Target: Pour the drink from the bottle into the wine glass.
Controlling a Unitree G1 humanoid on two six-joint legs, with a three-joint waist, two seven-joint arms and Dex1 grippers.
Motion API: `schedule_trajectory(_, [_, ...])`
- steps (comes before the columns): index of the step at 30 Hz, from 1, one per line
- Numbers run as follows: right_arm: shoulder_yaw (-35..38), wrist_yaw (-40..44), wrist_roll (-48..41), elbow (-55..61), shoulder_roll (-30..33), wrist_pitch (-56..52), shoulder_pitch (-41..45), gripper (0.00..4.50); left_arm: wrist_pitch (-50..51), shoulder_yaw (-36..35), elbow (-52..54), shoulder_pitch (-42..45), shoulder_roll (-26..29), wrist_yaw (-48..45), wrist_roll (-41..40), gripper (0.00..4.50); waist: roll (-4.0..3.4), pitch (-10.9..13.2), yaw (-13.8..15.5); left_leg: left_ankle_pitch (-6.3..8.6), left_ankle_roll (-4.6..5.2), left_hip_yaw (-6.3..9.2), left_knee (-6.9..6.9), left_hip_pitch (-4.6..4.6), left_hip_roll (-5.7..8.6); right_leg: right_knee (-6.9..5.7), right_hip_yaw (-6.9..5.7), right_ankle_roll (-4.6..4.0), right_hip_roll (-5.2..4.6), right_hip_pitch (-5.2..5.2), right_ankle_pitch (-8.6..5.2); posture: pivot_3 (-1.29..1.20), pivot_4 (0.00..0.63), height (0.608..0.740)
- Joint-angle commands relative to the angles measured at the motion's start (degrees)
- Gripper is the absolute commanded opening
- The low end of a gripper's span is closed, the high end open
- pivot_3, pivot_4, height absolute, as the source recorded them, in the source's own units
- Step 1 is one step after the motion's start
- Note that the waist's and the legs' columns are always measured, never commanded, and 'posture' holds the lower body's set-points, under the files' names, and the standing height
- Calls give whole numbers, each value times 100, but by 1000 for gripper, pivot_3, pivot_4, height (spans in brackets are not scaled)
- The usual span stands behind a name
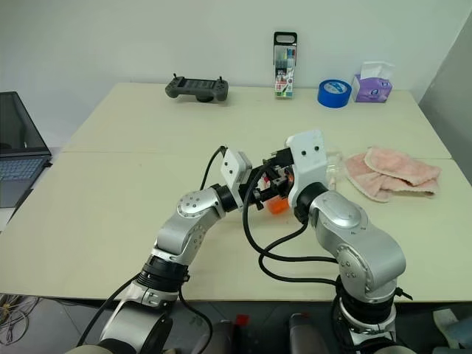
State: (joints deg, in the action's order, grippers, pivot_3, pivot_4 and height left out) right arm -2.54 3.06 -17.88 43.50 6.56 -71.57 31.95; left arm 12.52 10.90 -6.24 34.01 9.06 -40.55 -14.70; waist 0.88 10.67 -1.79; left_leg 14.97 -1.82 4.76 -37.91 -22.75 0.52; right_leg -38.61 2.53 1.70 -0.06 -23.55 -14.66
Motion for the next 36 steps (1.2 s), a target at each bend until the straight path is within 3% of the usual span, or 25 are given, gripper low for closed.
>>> schedule_trajectory(1, [-49, 10, 99, 161, 208, 102, 118, 1746, -63, -68, 264, 137, -20, 17, -12, 2152, 0, 0, -1, 0, 0, 0, 0, 0, 0, 0, 0, 0, 0, 0, 0, 0, 150, 740])
schedule_trajectory(5, [20, 122, 21, 224, 337, 131, 246, 1745, -104, -74, 183, 156, -32, 4, 4, 2152, 0, 0, 0, 0, 0, 0, 0, 0, 0, 0, 0, 2, 0, 0, -1, 0, 150, 740])
schedule_trajectory(10, [770, 396, -557, 413, 34, 103, 801, 1744, -124, -37, 107, 162, -30, 13, 73, 2152, -2, 1, -7, 0, 0, -1, 0, 0, 0, -1, 0, 2, 0, 0, -1, 0, 150, 740])
schedule_trajectory(17, [1687, 143, -796, 355, -174, -112, 1106, 1725, -143, -21, 25, 181, -77, 31, 157, 2152, -2, 1, -1, 0, 0, 2, 3, -6, 1, 0, -3, -10, -1, -4, 6, 0, 150, 740])
schedule_trajectory(21, [2037, -307, -71, 247, 381, 83, -100, 1724, -146, -105, 21, 216, -62, 57, 146, 2152, 2, -1, 27, 0, 0, 0, 2, -6, 3, 5, -2, -18, -4, -1, 10, 0, 150, 740])
schedule_trajectory(27, [2934, -511, 277, -219, -85, 1943, -1845, 1723, -260, -341, -278, 443, -25, 85, 115, 2152, 0, 0, -4, 0, 0, -15, 5, -9, 16, 3, 17, 2, -6, -8, -1, 0, 150, 740])
schedule_trajectory(36, [2176, -348, 410, -1105, -179, 2301, -2687, 1723, -459, -437, -626, 654, 44, 94, 166, 2152, -2, 0, -36, -1, 2, -22, 6, 6, -4, -8, 19, 17, 23, -6, -10, 0, 150, 740])
